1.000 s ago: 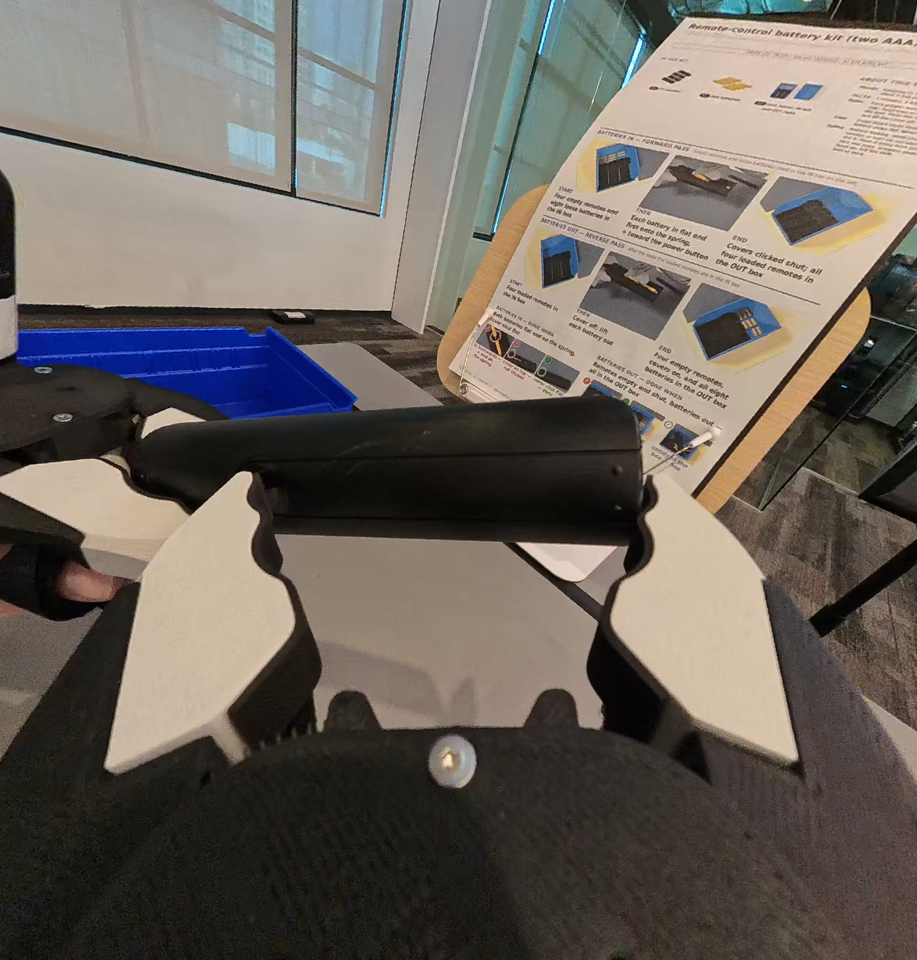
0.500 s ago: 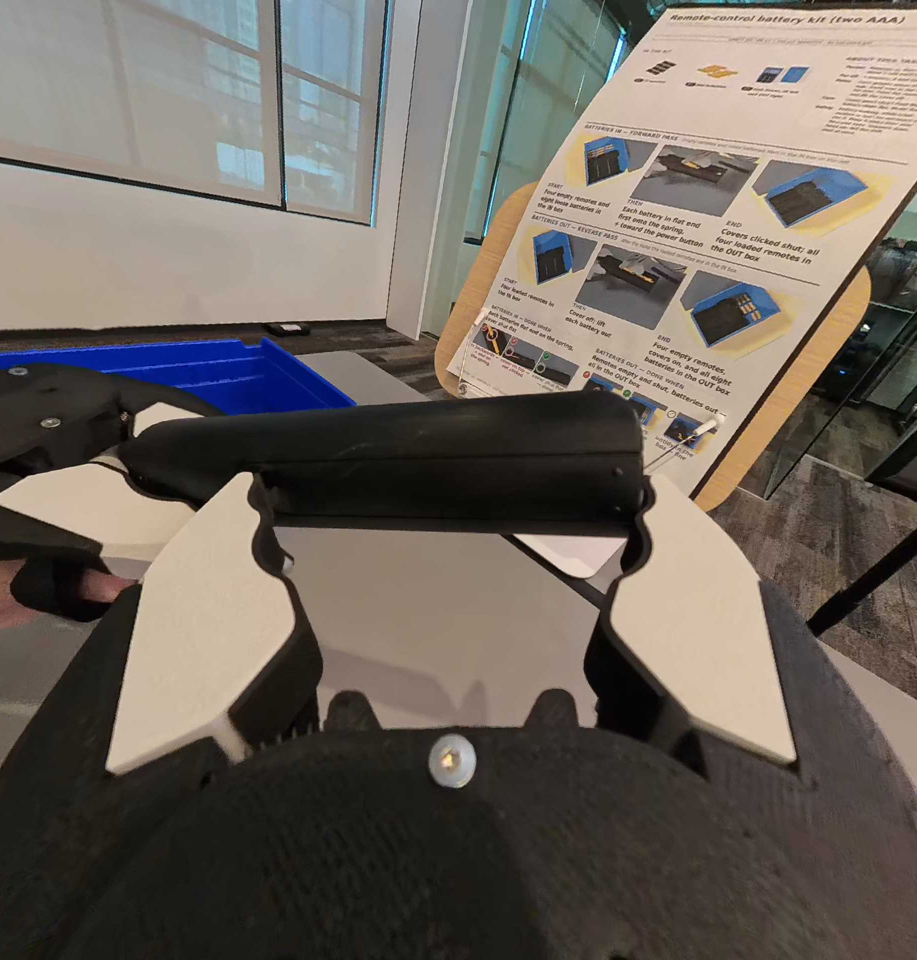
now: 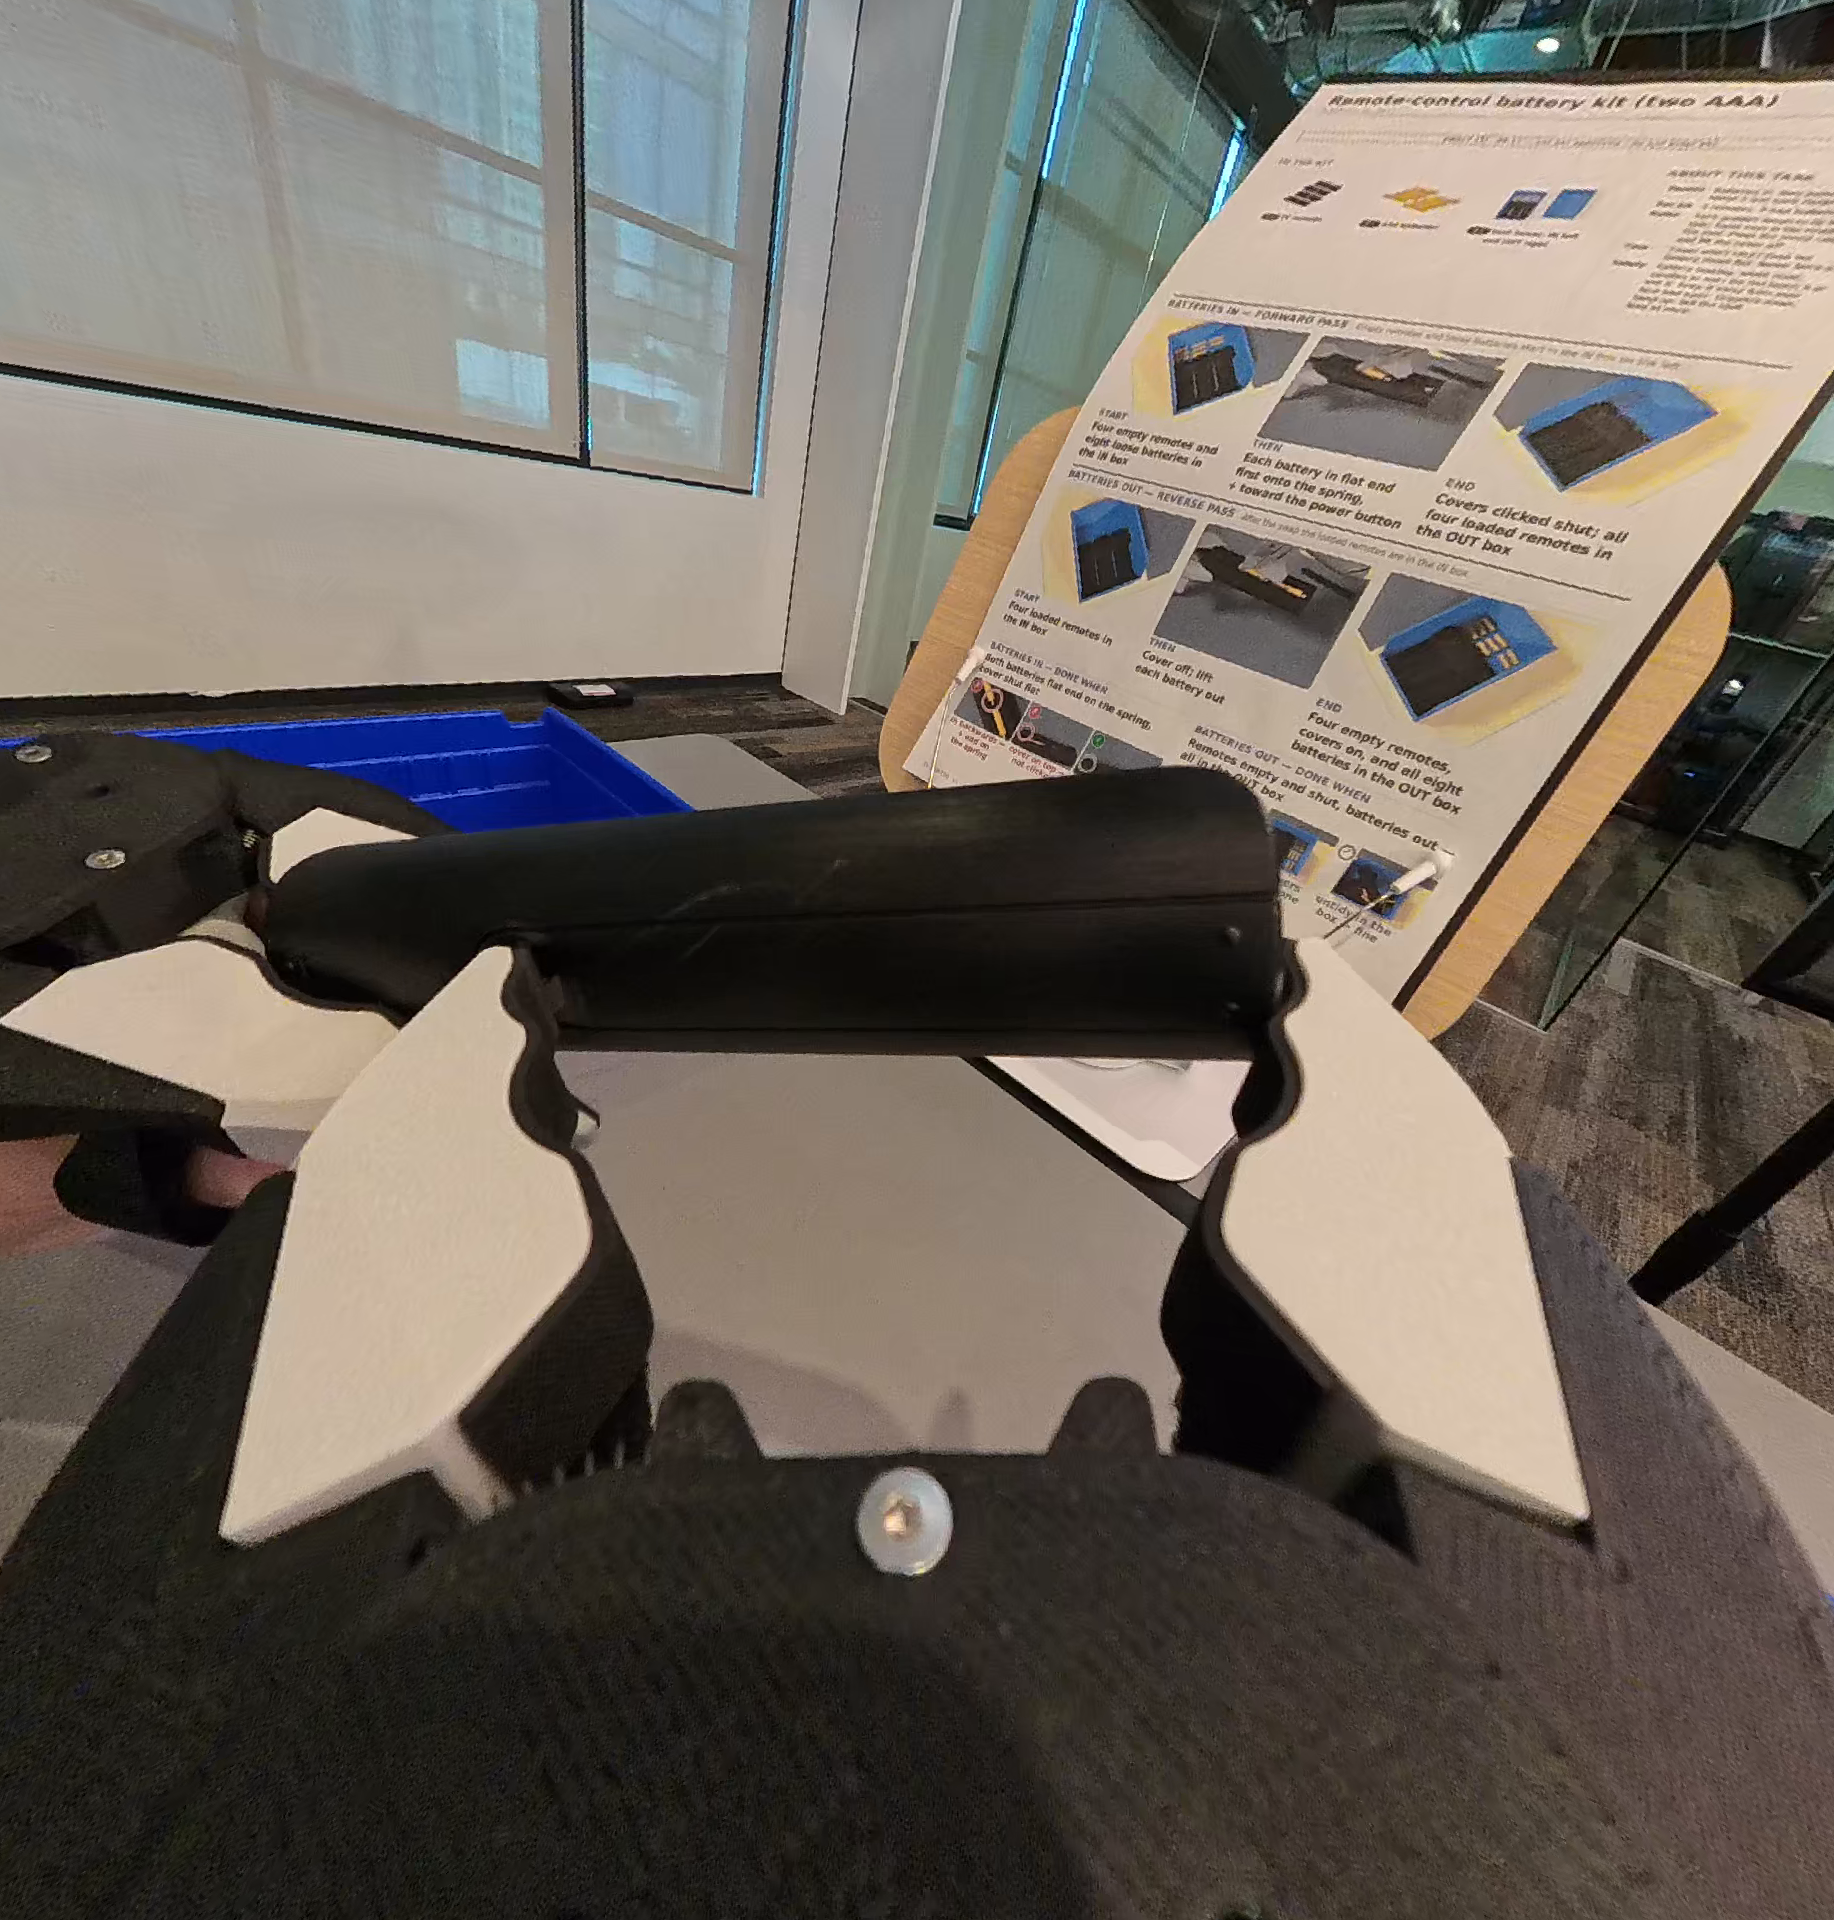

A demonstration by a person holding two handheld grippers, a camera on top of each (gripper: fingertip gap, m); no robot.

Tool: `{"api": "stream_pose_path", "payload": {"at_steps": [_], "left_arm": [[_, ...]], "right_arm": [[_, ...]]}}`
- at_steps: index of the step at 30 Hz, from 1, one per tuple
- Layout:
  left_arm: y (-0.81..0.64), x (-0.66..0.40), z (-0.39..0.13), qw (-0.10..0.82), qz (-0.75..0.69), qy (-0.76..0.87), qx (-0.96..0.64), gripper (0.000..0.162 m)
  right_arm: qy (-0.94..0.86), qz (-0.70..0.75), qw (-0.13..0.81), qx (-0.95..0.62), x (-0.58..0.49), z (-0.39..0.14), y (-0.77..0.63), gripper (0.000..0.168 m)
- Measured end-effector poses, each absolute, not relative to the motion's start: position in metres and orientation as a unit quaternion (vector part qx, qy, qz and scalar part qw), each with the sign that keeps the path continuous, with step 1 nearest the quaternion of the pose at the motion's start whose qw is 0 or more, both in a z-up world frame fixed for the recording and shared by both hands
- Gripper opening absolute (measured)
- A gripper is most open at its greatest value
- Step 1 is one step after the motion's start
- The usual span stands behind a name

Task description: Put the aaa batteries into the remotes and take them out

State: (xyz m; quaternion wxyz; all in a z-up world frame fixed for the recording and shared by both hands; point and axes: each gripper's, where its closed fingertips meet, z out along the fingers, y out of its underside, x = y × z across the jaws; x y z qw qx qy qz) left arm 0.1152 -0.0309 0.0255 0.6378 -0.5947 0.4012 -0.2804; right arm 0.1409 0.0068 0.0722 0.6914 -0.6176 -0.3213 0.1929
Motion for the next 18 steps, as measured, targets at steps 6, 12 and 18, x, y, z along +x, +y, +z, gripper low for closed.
{"api": "stream_pose_path", "payload": {"at_steps": [6,12,18], "left_arm": [[-0.0305,0.1157,0.0220,0.632,-0.282,0.406,-0.597,0.023],[-0.0303,0.1158,0.0216,0.632,-0.282,0.409,-0.594,0.024],[-0.0297,0.1154,0.0211,0.633,-0.280,0.411,-0.594,0.024]], "right_arm": [[-0.324,0.196,0.684,-0.623,0.1416,0.0696,0.0083,0.126],[-0.328,0.199,0.680,-0.624,0.1422,0.0691,0.0085,0.124],[-0.330,0.206,0.674,-0.628,0.1431,0.0677,0.0092,0.121]]}}
